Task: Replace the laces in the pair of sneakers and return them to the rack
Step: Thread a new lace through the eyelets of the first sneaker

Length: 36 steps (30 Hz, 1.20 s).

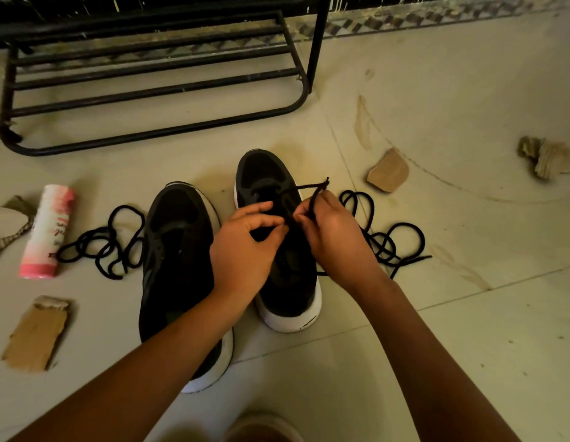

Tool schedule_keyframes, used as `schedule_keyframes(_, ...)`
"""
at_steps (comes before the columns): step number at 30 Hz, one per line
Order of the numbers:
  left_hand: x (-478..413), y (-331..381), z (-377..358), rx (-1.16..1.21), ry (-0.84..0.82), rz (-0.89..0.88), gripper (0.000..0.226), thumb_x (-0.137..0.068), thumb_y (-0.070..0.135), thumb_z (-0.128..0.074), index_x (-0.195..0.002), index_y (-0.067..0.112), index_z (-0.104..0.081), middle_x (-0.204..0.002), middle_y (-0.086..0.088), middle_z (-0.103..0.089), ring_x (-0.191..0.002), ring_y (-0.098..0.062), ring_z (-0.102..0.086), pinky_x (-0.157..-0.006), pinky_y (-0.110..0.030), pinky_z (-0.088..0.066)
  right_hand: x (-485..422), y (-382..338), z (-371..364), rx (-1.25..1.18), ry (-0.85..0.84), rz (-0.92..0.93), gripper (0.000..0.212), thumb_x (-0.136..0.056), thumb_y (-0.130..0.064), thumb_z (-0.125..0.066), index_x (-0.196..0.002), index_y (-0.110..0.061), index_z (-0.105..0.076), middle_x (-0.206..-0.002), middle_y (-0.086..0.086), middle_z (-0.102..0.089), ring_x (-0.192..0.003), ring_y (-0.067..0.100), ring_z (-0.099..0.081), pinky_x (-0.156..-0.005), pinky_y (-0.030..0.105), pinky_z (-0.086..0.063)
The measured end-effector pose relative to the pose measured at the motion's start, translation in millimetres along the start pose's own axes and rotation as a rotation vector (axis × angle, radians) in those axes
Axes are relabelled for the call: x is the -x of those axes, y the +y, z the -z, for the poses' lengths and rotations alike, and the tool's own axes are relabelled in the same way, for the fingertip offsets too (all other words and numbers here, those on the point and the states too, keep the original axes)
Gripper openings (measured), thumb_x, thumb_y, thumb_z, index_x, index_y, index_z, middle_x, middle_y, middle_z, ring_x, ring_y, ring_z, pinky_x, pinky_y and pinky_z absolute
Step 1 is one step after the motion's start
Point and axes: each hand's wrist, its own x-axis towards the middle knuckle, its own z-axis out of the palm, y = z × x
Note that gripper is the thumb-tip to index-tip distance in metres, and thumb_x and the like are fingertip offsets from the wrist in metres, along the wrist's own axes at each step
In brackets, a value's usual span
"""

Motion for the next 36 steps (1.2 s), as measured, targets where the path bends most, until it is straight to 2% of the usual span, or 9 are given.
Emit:
schedule_keyframes(4, -0.5, 0.2, 2.8, -0.086, 0.002, -0.058, 0.013, -0.079, 0.023, -0.072, -0.092, 0.026, -0.073, -0.116, 0.016, -0.061, -0.104, 0.001, -0.055, -0.084, -0.007, -0.038, 0.2, -3.4, -1.0, 0.008, 0.026, 0.014, 0.016, -0.095, -0.013, -0.051, -0.103, -0.004, -0.062, -0.104, 0.009, -0.057, -0.086, 0.019, -0.058, -0.076, 0.024, -0.048)
schedule_keyframes(8, -1.2, 0.1, 2.0, -0.246, 0.029, -0.202, 0.008, -0.081, 0.02, -0.07, -0.088, 0.02, -0.072, -0.113, 0.009, -0.061, -0.103, -0.013, -0.06, -0.091, -0.043, -0.047, 4.8, 2.2, -3.5, -0.431, 0.022, -0.218, 0.01, -0.091, -0.013, -0.058, -0.097, -0.017, -0.066, -0.092, -0.006, -0.067, -0.085, 0.004, -0.063, -0.078, 0.017, -0.051)
schedule_keyframes(11, -0.7, -1.2, 1.7, -0.306, 0.023, -0.258, 0.007, -0.084, 0.014, -0.065, -0.09, 0.013, -0.069, -0.113, 0.004, -0.057, -0.097, -0.006, -0.056, -0.081, -0.013, -0.042, 13.0, 4.9, -11.3, -0.721, 0.001, -0.287, 0.025, -0.086, -0.012, -0.065, -0.111, -0.014, -0.062, -0.103, 0.002, -0.067, -0.096, 0.014, -0.065, -0.087, 0.035, -0.054)
schedule_keyframes(14, 2.7, -6.0, 3.7, -0.288, 0.036, -0.321, 0.005, -0.086, 0.008, -0.062, -0.089, 0.007, -0.065, -0.108, -0.003, -0.055, -0.089, 0.007, -0.043, -0.073, 0.004, -0.033, 24.5, 8.3, -19.1, -0.638, 0.001, -0.258, 0.051, -0.073, -0.022, -0.069, -0.121, -0.017, -0.054, -0.11, -0.003, -0.064, -0.099, 0.006, -0.061, -0.084, 0.023, -0.051)
schedule_keyframes(22, 16.0, -5.1, 14.8, -0.019, 0.013, -0.438, 0.008, -0.096, 0.018, -0.04, -0.097, 0.019, -0.048, -0.104, 0.003, -0.061, -0.103, 0.002, -0.054, -0.092, -0.01, -0.042, 25.8, -0.8, -37.0, -0.621, 0.228, -0.433, 0.042, -0.071, -0.002, -0.07, -0.104, -0.019, -0.052, -0.084, -0.006, -0.056, -0.069, -0.006, -0.052, -0.059, 0.011, -0.045)
schedule_keyframes(25, 16.2, 5.3, 34.6, 0.181, -0.275, -0.441, 0.008, -0.098, 0.023, -0.036, -0.096, 0.02, -0.043, -0.088, 0.006, -0.066, -0.097, -0.01, -0.065, -0.089, -0.026, -0.051, 22.4, 1.1, -36.9, -0.606, 0.221, -0.434, 0.042, -0.071, -0.003, -0.073, -0.104, -0.018, -0.053, -0.082, -0.005, -0.056, -0.067, -0.006, -0.051, -0.058, 0.011, -0.044)
schedule_keyframes(28, 12.1, 18.4, 56.7, 0.364, -0.64, -0.118, 0.013, -0.095, 0.024, -0.045, -0.094, 0.012, -0.047, -0.068, 0.0, -0.061, -0.073, -0.021, -0.068, -0.074, -0.029, -0.054, 22.3, -0.1, -39.1, -0.607, 0.239, -0.443, 0.038, -0.071, 0.0, -0.069, -0.102, -0.016, -0.054, -0.083, -0.001, -0.057, -0.067, 0.0, -0.051, -0.059, 0.013, -0.045)
schedule_keyframes(33, 13.4, 5.0, 89.1, 0.049, -1.507, 0.514, 0.009, -0.097, 0.016, -0.044, -0.094, 0.012, -0.05, -0.065, 0.003, -0.058, -0.06, -0.011, -0.063, -0.066, -0.025, -0.053, 21.3, -2.9, -41.9, -0.628, 0.272, -0.458, 0.035, -0.073, 0.001, -0.065, -0.101, -0.016, -0.055, -0.083, -0.003, -0.057, -0.068, -0.001, -0.052, -0.061, 0.015, -0.049)
schedule_keyframes(36, 5.3, 4.2, 98.0, -0.022, -1.681, 0.642, 0.013, -0.098, 0.014, -0.044, -0.091, 0.017, -0.053, -0.065, 0.003, -0.057, -0.059, -0.008, -0.063, -0.064, -0.021, -0.052, 20.9, -3.0, -42.2, -0.61, 0.265, -0.445, 0.035, -0.073, 0.001, -0.066, -0.1, -0.017, -0.054, -0.083, -0.003, -0.058, -0.069, 0.0, -0.053, -0.061, 0.016, -0.05)
